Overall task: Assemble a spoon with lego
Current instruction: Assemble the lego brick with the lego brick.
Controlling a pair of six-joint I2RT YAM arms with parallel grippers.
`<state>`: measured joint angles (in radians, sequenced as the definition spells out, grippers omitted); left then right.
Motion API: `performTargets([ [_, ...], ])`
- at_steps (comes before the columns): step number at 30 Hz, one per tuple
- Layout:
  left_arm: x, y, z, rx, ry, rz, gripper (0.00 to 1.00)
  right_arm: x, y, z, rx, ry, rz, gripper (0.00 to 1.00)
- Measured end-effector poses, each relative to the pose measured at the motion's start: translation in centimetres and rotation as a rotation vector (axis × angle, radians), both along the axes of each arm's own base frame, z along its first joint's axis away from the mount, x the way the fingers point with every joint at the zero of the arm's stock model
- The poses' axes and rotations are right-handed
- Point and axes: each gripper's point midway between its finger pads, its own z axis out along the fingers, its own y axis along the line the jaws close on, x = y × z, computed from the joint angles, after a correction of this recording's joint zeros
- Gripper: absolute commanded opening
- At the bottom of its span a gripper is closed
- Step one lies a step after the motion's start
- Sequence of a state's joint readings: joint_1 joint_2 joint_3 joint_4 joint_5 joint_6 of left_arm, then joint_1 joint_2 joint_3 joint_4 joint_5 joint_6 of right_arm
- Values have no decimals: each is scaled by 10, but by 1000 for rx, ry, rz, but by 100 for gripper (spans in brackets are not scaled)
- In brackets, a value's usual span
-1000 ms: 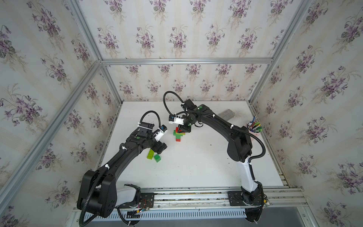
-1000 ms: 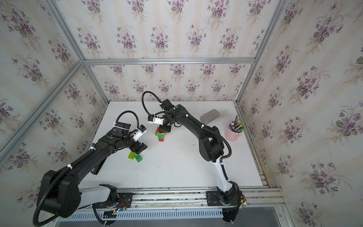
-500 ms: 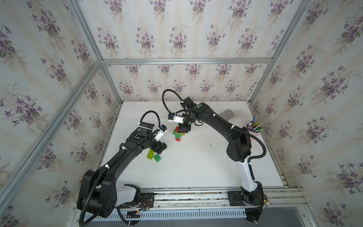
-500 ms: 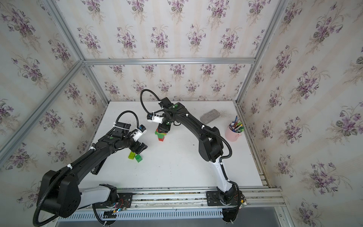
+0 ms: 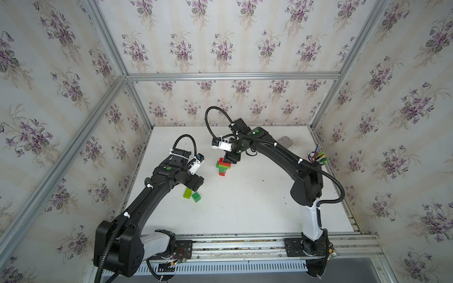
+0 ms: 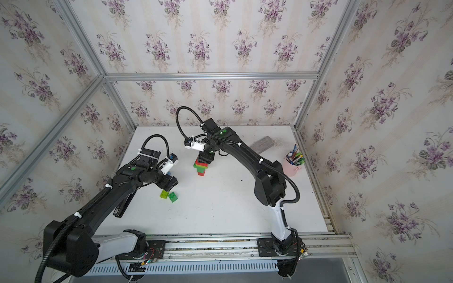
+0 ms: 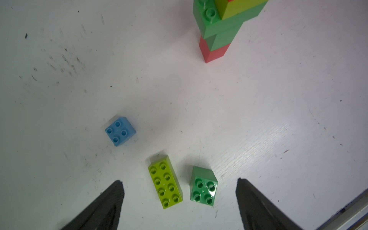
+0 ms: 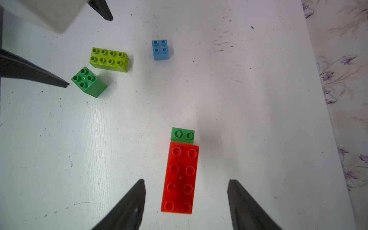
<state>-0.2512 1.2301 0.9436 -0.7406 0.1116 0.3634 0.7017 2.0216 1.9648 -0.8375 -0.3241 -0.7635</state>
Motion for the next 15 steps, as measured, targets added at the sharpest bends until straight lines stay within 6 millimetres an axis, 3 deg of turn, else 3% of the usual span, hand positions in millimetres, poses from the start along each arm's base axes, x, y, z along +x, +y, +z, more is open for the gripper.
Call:
performTargets([
  [7,-35,0,-29,128,146,-52,92,-7,-24,14,64,-57,-23,69],
  [15,-41,-3,-70,275,282,-113,85,-12,-61,9,76,-67,-79,69],
])
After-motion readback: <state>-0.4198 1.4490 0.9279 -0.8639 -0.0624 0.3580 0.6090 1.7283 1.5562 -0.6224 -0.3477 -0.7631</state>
